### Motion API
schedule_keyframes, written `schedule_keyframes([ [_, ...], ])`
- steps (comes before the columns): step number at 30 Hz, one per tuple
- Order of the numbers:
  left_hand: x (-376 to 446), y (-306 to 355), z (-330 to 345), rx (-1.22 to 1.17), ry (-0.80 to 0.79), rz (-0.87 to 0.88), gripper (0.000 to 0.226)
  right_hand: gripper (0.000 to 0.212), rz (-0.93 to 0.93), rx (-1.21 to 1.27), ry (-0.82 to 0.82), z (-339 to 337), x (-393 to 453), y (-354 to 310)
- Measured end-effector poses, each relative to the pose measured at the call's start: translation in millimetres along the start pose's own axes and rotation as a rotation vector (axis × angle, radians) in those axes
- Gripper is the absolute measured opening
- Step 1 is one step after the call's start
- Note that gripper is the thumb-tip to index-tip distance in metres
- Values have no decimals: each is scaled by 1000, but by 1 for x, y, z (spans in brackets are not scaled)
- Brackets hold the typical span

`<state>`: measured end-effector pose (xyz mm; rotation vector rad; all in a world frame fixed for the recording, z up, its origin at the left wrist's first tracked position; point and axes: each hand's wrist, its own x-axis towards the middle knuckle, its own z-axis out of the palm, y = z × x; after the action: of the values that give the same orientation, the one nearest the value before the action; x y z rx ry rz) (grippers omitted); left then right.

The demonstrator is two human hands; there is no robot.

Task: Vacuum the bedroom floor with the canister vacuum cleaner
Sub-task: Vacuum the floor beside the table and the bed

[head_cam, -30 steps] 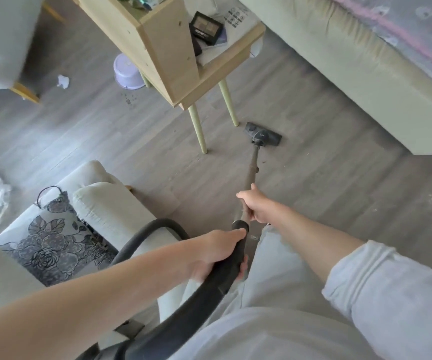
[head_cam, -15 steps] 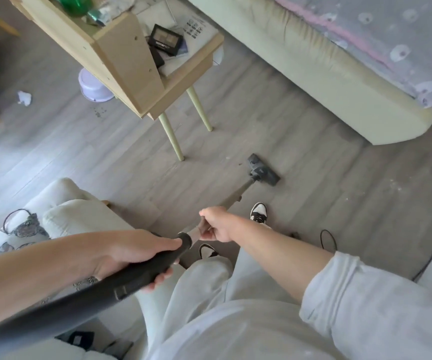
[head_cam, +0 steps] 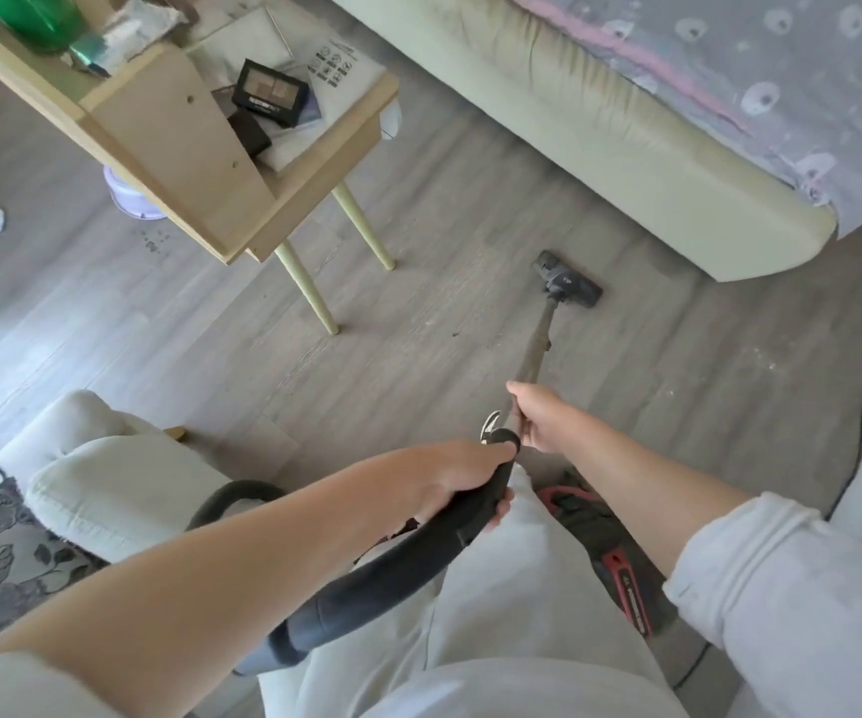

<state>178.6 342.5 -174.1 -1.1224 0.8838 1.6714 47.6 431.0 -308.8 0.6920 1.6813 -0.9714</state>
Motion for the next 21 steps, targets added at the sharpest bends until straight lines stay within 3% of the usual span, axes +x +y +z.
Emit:
schedule_keyframes([
  [4,36,61,15,17,-40,27,35,19,21,234,-88,-31,18,-39],
  [12,95,170,75,-45,-75,60,37,17,-11,372,41,-114,79,-124],
  [15,108,197,89,49,-79,105,47,15,6,388,48,-139,98,-144],
  [21,93,155,81,352,-107,49,46,11,-10,403,67,-144,97,-117],
])
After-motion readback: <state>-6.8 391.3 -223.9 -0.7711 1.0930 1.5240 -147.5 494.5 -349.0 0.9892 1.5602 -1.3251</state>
